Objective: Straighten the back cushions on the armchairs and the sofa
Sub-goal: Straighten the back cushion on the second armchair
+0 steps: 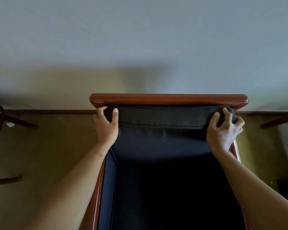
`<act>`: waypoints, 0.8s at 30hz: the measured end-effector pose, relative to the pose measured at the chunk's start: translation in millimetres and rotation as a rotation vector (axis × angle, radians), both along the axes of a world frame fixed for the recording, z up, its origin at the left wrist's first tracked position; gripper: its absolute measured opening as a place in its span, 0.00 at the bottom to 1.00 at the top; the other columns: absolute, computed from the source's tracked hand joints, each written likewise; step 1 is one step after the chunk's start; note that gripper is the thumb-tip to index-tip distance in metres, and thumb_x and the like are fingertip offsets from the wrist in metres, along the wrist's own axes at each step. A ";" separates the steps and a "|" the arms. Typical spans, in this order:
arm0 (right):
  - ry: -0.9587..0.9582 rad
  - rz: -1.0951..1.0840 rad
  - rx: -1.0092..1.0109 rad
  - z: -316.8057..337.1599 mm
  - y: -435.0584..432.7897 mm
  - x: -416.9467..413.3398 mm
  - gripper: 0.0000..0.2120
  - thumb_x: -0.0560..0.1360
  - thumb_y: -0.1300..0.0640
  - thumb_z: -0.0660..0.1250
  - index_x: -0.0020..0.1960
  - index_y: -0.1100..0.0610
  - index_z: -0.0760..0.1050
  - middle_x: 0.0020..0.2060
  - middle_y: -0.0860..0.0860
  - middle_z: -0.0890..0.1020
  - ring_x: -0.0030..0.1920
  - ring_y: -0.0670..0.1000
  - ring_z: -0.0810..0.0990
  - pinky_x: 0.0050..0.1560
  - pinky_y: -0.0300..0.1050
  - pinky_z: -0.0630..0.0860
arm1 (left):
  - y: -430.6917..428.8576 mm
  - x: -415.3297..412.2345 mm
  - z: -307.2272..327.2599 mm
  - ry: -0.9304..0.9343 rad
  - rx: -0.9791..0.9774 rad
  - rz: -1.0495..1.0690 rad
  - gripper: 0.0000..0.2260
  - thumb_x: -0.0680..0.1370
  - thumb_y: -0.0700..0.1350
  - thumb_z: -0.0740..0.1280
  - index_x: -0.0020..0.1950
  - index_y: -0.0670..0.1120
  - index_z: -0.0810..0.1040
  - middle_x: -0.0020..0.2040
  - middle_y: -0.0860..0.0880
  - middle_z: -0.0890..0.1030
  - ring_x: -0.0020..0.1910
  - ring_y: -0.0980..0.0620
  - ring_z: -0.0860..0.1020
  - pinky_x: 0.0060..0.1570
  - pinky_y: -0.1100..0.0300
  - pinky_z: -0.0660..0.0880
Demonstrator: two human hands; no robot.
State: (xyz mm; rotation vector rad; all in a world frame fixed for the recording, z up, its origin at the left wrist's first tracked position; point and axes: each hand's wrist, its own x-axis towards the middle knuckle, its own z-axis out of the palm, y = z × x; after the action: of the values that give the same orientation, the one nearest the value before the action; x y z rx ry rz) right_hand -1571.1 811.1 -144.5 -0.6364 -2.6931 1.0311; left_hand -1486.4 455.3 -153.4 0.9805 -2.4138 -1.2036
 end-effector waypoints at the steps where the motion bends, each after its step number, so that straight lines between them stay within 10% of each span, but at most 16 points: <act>1: -0.023 0.016 0.053 -1.7 0.0 0.4 0.21 0.83 0.43 0.57 0.73 0.48 0.73 0.73 0.63 0.65 0.67 0.69 0.67 0.68 0.62 0.66 | 2.7 -0.8 1.1 -0.054 -0.111 -0.017 0.20 0.86 0.56 0.62 0.70 0.43 0.73 0.64 0.39 0.75 0.53 0.46 0.76 0.52 0.53 0.75; 5: -0.136 0.151 0.188 8.4 11.9 3.8 0.25 0.83 0.41 0.51 0.78 0.46 0.66 0.78 0.59 0.61 0.72 0.69 0.62 0.71 0.67 0.62 | 7.4 -1.7 11.1 -0.219 -0.436 -0.120 0.20 0.89 0.50 0.54 0.65 0.36 0.76 0.56 0.31 0.80 0.46 0.31 0.81 0.41 0.40 0.80; 10: -0.333 0.468 0.437 48.1 48.1 21.6 0.31 0.83 0.35 0.47 0.83 0.44 0.53 0.84 0.55 0.52 0.82 0.61 0.52 0.77 0.68 0.52 | 31.9 6.3 50.0 -0.473 -0.543 -0.418 0.25 0.88 0.55 0.50 0.83 0.47 0.66 0.81 0.37 0.67 0.79 0.32 0.64 0.76 0.31 0.62; 13: -0.306 0.524 0.484 76.8 71.8 57.1 0.32 0.83 0.35 0.47 0.83 0.47 0.54 0.84 0.56 0.53 0.83 0.61 0.52 0.78 0.67 0.54 | 82.5 15.7 81.5 -0.442 -0.597 -0.661 0.27 0.88 0.58 0.48 0.86 0.50 0.60 0.87 0.40 0.56 0.86 0.37 0.51 0.81 0.32 0.49; 24: -0.279 0.232 0.351 159.6 251.3 270.6 0.32 0.84 0.34 0.47 0.83 0.46 0.52 0.84 0.53 0.47 0.84 0.57 0.43 0.82 0.61 0.46 | 365.7 112.4 184.0 -0.075 -0.687 -1.145 0.28 0.88 0.56 0.56 0.86 0.48 0.59 0.87 0.39 0.53 0.86 0.37 0.51 0.81 0.34 0.50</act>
State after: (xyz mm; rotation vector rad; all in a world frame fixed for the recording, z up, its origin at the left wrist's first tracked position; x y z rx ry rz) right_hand -1300.5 1062.4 15.1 -0.4344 -3.1441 0.5149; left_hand -1374.0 821.1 30.6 -0.6608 -3.1200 -0.3884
